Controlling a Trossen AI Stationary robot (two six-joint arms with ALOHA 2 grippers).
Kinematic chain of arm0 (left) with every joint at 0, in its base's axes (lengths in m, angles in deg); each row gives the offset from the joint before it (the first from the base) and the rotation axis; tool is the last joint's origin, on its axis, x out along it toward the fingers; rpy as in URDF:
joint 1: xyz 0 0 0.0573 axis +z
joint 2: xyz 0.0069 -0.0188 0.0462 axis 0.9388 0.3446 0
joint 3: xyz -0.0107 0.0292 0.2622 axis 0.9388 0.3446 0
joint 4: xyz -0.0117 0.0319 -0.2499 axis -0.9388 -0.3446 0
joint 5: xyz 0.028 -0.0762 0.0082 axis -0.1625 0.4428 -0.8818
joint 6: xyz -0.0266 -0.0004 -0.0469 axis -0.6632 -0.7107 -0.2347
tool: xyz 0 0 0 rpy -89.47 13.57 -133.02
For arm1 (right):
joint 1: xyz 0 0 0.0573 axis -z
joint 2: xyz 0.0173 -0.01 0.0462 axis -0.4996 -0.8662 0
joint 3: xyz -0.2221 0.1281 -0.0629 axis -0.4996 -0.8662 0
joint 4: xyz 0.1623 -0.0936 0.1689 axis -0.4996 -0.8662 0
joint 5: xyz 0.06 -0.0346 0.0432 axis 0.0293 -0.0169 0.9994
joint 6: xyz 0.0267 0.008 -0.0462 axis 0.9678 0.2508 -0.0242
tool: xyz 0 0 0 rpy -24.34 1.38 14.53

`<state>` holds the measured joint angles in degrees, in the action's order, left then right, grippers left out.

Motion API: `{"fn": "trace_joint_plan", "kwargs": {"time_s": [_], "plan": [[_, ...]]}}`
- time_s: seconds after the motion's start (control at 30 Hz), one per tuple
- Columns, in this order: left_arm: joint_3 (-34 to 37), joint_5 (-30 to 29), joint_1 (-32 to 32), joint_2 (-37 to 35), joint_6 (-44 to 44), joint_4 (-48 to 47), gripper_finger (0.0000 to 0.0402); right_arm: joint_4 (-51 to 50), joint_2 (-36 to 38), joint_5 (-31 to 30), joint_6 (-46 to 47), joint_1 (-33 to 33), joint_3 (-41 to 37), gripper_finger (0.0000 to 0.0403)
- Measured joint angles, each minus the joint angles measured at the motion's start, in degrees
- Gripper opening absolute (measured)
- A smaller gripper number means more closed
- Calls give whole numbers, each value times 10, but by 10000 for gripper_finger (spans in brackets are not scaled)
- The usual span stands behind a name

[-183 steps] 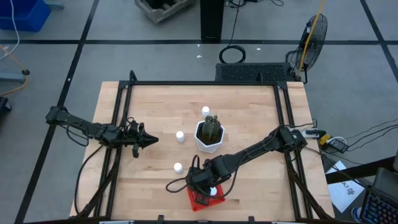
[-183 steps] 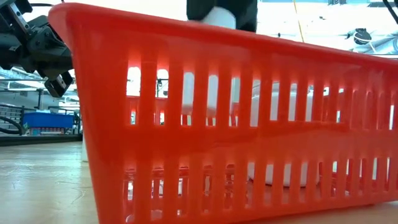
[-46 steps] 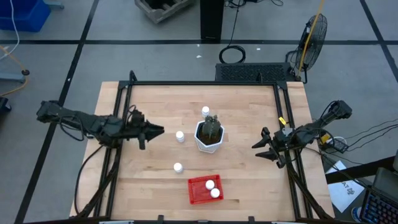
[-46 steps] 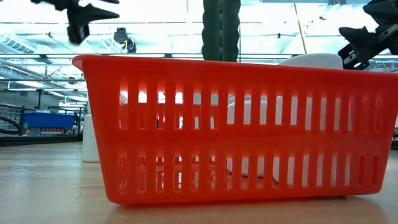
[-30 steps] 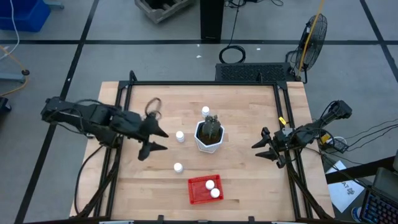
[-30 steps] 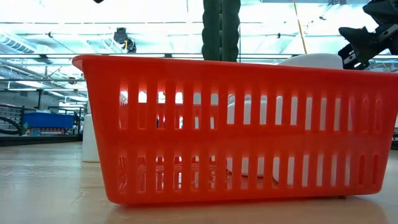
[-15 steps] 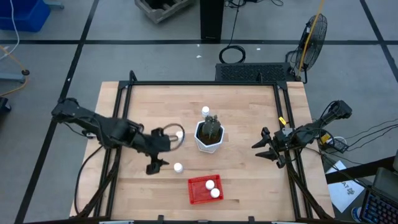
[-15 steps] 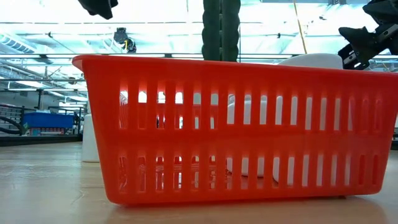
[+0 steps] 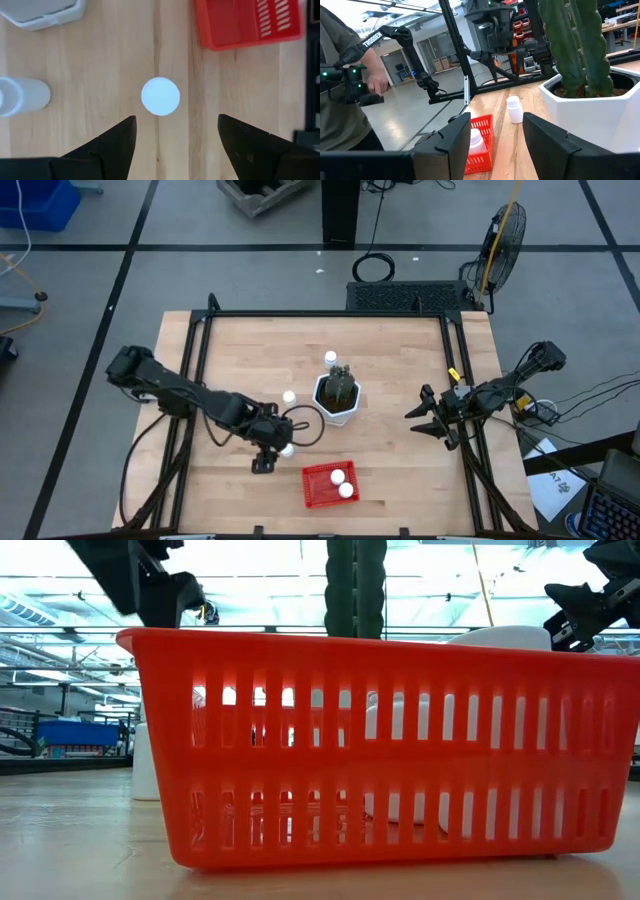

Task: Pick and place pill bottles into a basket
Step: Put the white medicine bottle into the red bin

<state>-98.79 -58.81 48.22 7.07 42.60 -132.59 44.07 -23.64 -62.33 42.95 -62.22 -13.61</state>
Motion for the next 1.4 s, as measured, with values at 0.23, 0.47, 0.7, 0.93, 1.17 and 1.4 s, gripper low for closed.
{"fn": "trace_joint_plan", "kwargs": {"time_s": [0.23, 0.47, 0.7, 0.93, 1.17, 1.4], "plan": [[0, -20, -5, 26, 22, 14, 280, 0, 0, 0, 0, 0, 0, 173], [0, -20, -2, 35, 21, 69, 280, 6, -1, 0, 0, 0, 0, 174], [0, -15, -2, 62, 20, 62, 280, 9, -2, 0, 0, 0, 0, 175], [1, -14, -2, 81, 24, 59, 280, 10, -2, 0, 0, 0, 0, 172], [1, -29, -2, 80, 40, 57, 280, 9, -2, 0, 0, 0, 0, 176], [23, -29, -1, 80, 39, 69, 280, 9, -2, 0, 0, 0, 0, 176]]}}
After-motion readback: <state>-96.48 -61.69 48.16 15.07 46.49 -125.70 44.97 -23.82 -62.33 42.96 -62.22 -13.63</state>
